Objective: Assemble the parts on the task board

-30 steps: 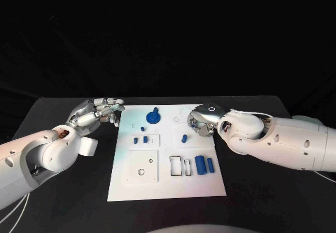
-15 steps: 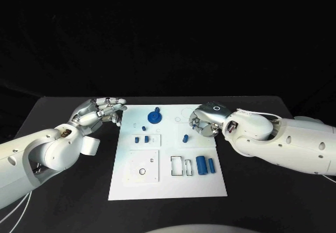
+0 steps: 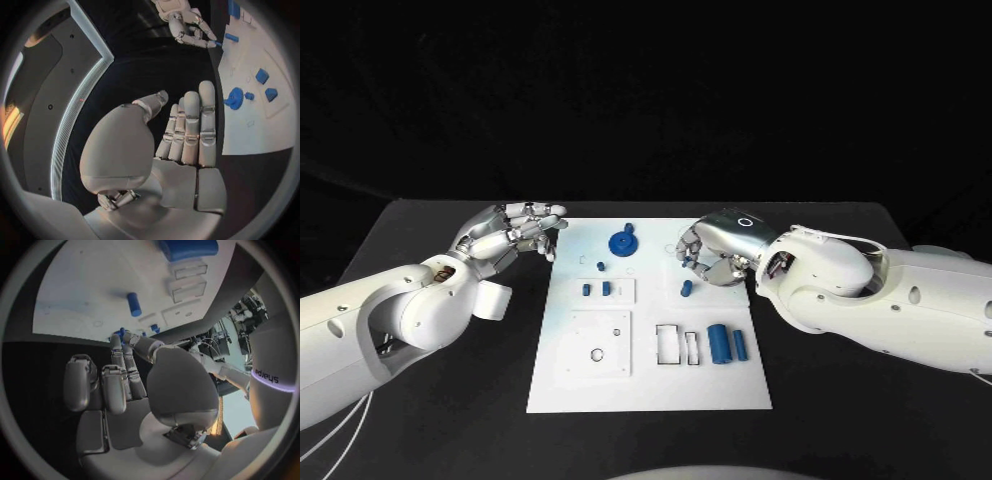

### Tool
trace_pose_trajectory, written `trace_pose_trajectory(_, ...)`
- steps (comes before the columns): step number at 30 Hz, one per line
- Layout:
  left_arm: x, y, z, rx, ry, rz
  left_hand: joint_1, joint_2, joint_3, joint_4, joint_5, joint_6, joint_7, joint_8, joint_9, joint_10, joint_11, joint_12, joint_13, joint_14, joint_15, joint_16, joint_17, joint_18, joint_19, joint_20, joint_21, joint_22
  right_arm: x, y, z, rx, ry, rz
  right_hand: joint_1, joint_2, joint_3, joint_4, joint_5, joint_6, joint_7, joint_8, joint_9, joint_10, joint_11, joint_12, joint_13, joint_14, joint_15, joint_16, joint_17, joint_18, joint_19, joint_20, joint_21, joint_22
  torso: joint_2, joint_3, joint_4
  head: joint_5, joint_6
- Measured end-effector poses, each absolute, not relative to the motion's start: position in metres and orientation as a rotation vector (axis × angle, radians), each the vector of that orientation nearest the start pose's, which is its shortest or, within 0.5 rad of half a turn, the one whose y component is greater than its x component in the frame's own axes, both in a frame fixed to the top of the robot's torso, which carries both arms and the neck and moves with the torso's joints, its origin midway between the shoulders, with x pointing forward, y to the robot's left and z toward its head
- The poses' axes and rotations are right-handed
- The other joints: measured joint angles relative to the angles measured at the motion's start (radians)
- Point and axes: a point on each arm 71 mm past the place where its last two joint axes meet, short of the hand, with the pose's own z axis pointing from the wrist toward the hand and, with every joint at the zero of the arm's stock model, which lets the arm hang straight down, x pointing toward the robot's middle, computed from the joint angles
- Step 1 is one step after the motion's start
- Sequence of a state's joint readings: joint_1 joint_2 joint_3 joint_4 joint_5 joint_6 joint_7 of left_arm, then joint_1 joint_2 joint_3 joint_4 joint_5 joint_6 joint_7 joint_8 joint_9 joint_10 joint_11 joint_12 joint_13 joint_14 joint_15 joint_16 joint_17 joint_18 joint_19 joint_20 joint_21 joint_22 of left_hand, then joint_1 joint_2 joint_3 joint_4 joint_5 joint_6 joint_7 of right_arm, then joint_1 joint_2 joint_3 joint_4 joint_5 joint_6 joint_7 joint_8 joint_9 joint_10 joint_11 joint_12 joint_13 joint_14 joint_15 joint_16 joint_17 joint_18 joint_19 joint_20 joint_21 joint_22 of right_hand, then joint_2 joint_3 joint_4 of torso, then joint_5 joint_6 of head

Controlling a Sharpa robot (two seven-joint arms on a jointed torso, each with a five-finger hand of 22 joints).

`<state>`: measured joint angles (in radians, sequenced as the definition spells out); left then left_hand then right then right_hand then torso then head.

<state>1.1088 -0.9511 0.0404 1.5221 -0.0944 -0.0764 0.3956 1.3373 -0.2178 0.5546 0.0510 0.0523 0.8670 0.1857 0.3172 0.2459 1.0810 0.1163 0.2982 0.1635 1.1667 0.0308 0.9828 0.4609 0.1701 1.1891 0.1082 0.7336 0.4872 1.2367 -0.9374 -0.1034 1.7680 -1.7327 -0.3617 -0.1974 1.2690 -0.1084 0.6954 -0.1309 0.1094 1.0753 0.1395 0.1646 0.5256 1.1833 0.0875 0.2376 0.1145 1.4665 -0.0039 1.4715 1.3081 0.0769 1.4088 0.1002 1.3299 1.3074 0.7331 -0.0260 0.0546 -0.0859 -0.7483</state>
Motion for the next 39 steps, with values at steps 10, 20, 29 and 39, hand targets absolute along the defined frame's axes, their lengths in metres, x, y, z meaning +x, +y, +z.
trace_pose_trajectory(10,0.476,0.248,-0.189,-1.042,1.488,-1.670,0.000,0.000,0.000,0.000,0.000,0.000,0.000,0.000,-0.001,0.000,0.000,0.000,0.000,-0.004,0.004,0.000,0.002,0.000,-0.003,0.003,0.000,0.001,0.419,-0.134,-0.159,-0.432,1.491,0.736,0.000,0.000,0.000,0.000,-0.002,0.000,0.000,-0.001,0.000,0.000,0.000,0.000,0.001,0.000,0.000,0.000,0.000,0.000,0.000,0.000,0.000,0.000,0.000,-0.0012,0.0010,0.039,0.001)
trace_pose_trajectory(20,0.476,0.245,-0.190,-1.040,1.492,-1.677,0.000,0.000,0.000,0.000,0.000,-0.002,0.002,0.000,-0.001,0.000,0.000,0.000,0.000,-0.004,0.004,0.000,0.002,0.000,-0.003,0.003,0.000,0.001,0.408,-0.103,-0.181,-0.443,1.520,0.828,0.000,0.000,0.000,0.000,-0.005,0.000,0.000,0.001,0.001,0.002,0.002,0.000,0.001,0.000,0.000,0.004,0.000,0.000,0.000,0.000,0.000,0.001,0.001,-0.0019,0.0006,0.089,-0.008)
trace_pose_trajectory(29,0.476,0.239,-0.190,-1.038,1.497,-1.687,0.000,0.000,0.000,0.000,0.000,-0.004,0.004,0.000,-0.001,0.000,0.000,0.000,0.000,-0.004,0.004,0.000,0.001,0.000,-0.003,0.003,0.000,0.001,0.400,-0.086,-0.205,-0.451,1.559,0.871,0.000,0.000,0.000,0.000,-0.001,0.000,0.000,0.001,0.001,0.002,0.001,-0.002,0.001,0.000,0.000,0.004,0.000,0.000,0.000,0.000,0.000,0.001,0.002,-0.0009,0.0004,0.115,-0.015)
trace_pose_trajectory(39,0.477,0.239,-0.194,-1.045,1.499,-1.682,0.000,0.000,0.000,0.000,0.000,-0.004,0.004,0.000,-0.001,0.000,0.000,0.000,0.000,-0.004,0.004,0.000,0.001,0.000,-0.003,0.003,0.000,0.001,0.396,-0.079,-0.220,-0.455,1.586,0.886,-0.003,-0.003,0.003,0.003,-0.001,-0.002,-0.002,0.001,0.002,0.004,0.000,-0.002,0.002,0.000,0.000,0.004,0.000,0.000,0.000,0.000,0.000,0.000,0.002,-0.0001,-0.0008,0.131,-0.027)
